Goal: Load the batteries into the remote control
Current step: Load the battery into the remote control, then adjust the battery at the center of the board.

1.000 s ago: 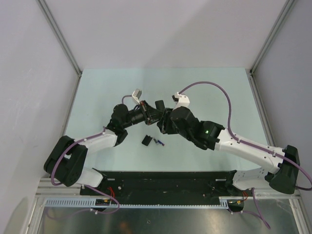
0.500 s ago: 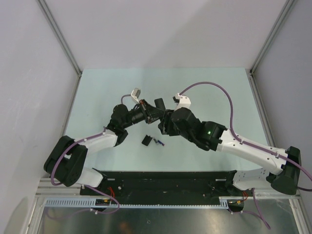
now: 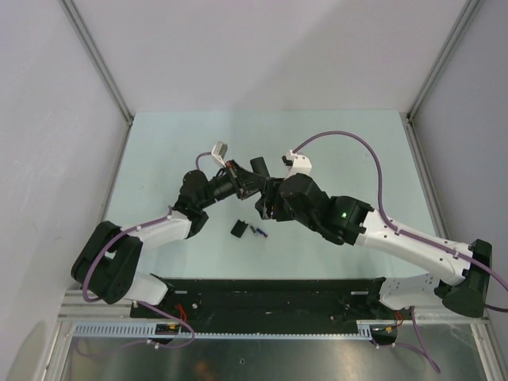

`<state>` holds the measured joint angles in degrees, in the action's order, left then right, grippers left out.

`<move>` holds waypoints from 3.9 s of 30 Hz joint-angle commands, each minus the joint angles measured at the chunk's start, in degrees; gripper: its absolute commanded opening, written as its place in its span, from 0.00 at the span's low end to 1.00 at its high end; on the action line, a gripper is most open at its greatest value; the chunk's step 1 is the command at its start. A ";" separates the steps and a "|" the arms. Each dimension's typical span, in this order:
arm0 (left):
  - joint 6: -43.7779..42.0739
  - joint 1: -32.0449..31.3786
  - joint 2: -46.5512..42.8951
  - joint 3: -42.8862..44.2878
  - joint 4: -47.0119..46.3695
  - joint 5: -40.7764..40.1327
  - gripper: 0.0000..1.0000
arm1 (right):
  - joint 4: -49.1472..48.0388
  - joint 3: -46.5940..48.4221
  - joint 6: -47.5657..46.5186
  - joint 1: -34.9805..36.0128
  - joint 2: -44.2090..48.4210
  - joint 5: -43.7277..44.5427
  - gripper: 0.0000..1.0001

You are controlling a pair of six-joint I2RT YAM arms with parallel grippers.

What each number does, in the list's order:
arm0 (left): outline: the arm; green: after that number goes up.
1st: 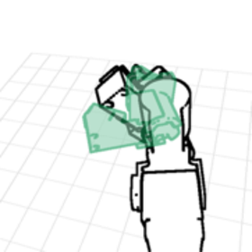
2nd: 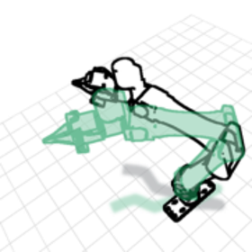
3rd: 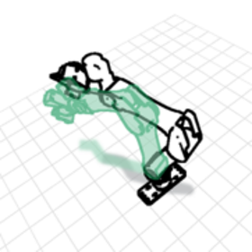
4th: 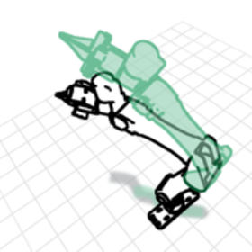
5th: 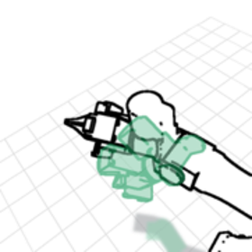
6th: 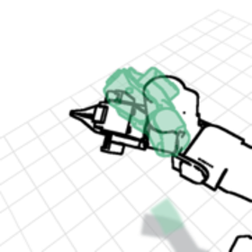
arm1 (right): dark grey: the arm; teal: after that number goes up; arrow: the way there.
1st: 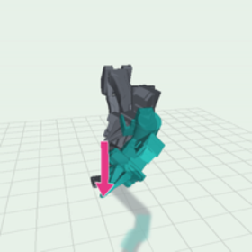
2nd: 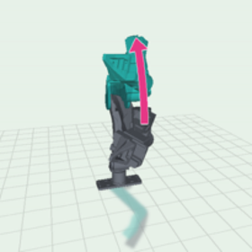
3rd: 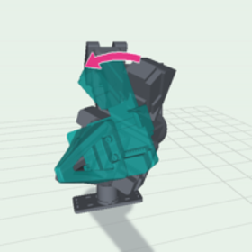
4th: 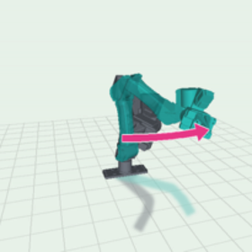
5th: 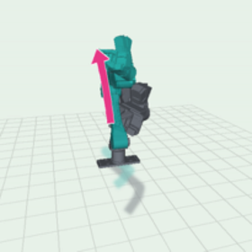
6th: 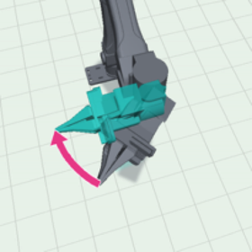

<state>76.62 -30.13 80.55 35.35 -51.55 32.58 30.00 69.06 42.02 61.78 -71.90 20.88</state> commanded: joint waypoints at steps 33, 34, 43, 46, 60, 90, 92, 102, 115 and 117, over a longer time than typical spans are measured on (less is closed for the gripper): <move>6.52 0.07 -0.84 1.29 -8.57 12.33 0.00 | -21.11 -16.84 1.48 -22.76 12.84 -47.77 0.68; 6.96 0.16 -0.40 1.56 -8.57 12.77 0.00 | -23.30 -17.46 2.09 -22.93 12.75 -48.21 0.68; 6.88 -0.46 0.66 2.09 -8.57 13.83 0.00 | -31.58 -20.80 5.53 -23.11 12.66 -50.59 0.68; 6.88 -0.72 0.57 2.18 -8.65 13.92 0.00 | -31.67 -20.98 5.62 -23.02 12.05 -50.85 0.67; 6.88 -1.51 -1.27 2.09 -8.65 14.01 0.00 | -34.13 -22.30 6.67 -23.02 9.15 -52.26 0.53; 6.88 -2.30 -4.18 3.49 -8.66 13.65 0.00 | -36.32 -23.09 8.08 -22.23 7.83 -53.05 0.36; 6.61 -2.30 -3.91 3.23 -8.57 13.65 0.00 | -37.20 -23.18 8.78 -22.23 8.00 -53.14 0.53; 5.03 -2.30 -2.42 1.74 -8.66 12.78 0.00 | -37.39 -21.34 10.28 -22.40 12.30 -52.18 0.69; 3.89 4.02 -6.54 -2.38 -8.57 14.27 0.00 | -13.33 -19.57 -3.33 -24.25 23.21 -32.59 0.66; 3.98 6.57 -7.86 -4.49 -8.31 14.62 0.00 | -10.85 -20.10 -4.92 -24.16 20.41 -28.37 0.63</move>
<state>81.97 -27.31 77.30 34.26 -57.80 45.76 9.56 47.94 43.33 37.67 -48.56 -18.09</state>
